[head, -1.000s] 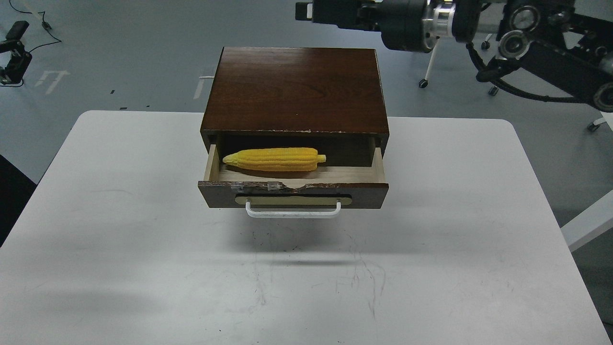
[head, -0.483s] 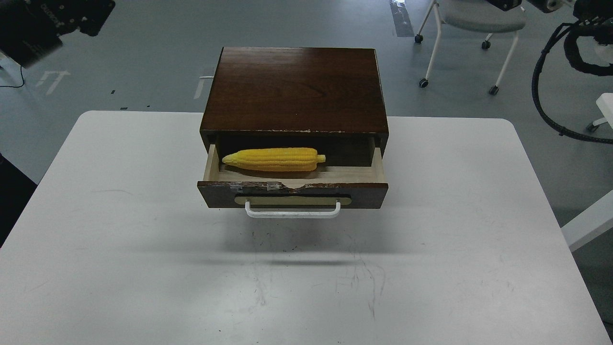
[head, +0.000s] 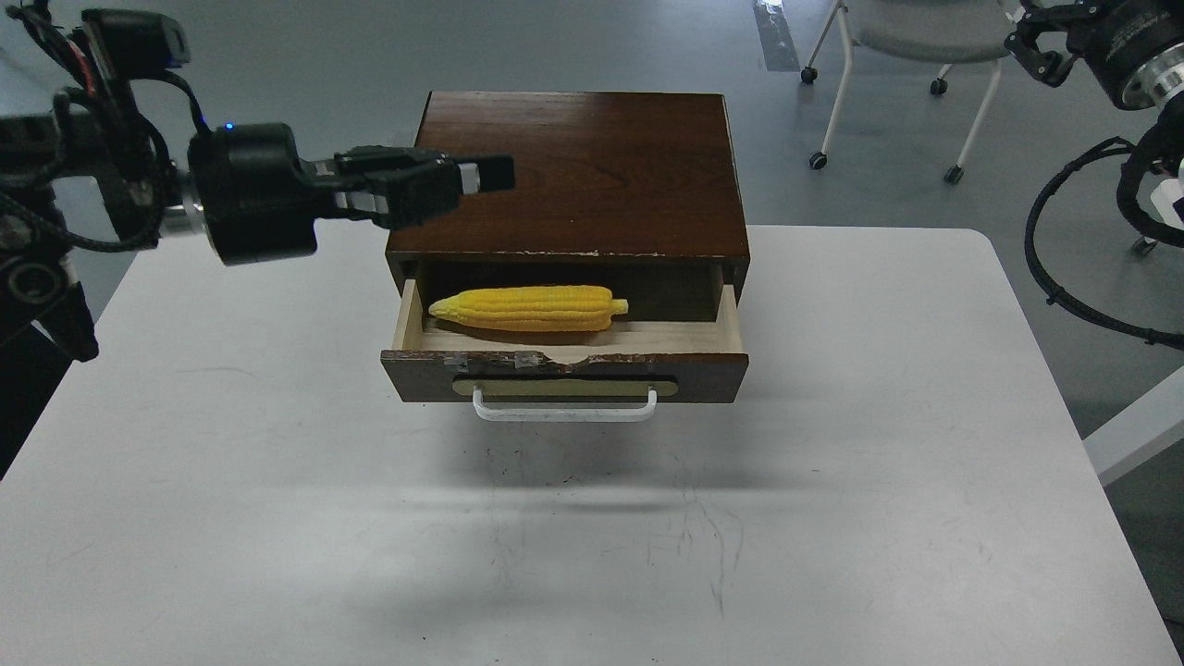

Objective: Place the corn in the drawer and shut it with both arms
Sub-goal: 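Move the left gripper to the front of the open drawer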

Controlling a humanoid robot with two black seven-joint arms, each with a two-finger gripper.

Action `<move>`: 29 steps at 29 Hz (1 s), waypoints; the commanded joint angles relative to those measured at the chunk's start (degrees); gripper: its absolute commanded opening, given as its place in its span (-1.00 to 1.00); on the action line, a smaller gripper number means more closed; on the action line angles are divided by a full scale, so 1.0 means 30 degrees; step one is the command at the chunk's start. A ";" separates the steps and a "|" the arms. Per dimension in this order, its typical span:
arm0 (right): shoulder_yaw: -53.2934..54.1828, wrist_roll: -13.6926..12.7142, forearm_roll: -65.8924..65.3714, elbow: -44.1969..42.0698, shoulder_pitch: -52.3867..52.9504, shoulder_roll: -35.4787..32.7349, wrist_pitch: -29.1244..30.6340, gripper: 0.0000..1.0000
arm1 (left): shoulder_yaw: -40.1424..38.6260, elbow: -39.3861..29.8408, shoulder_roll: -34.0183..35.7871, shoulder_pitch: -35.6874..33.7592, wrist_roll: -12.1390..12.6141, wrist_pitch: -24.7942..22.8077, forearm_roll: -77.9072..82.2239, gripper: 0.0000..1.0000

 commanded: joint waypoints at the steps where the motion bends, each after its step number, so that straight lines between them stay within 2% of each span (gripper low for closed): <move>1: 0.0161 0.0066 0.0630 -0.0022 -0.0245 0.0288 -0.0003 1.00 | 0.0611 -0.0185 -0.0431 -0.0023 0.0008 0.0001 0.2370 -1.00; 9: 0.0103 0.0242 0.0600 -0.0051 -0.0743 0.0347 0.0231 1.00 | 0.1520 -0.0331 -0.1280 -0.0198 0.0008 0.0001 0.3133 -1.00; 12: 0.0103 0.0271 0.0600 -0.0051 -0.0685 0.0493 0.0407 1.00 | 0.1637 -0.0273 -0.1631 -0.0024 0.0008 0.0001 0.6254 -1.00; 19: 0.0074 0.0271 0.0571 -0.0080 -0.0567 0.0464 0.0436 1.00 | 0.3920 -0.0273 -0.0463 0.0007 0.0008 0.0001 0.7874 -1.00; 29: 0.0045 0.0359 0.0571 -0.0080 -0.0479 0.0464 0.0436 1.00 | 0.5094 -0.0039 -0.0607 0.0036 0.0008 0.0001 0.9468 -1.00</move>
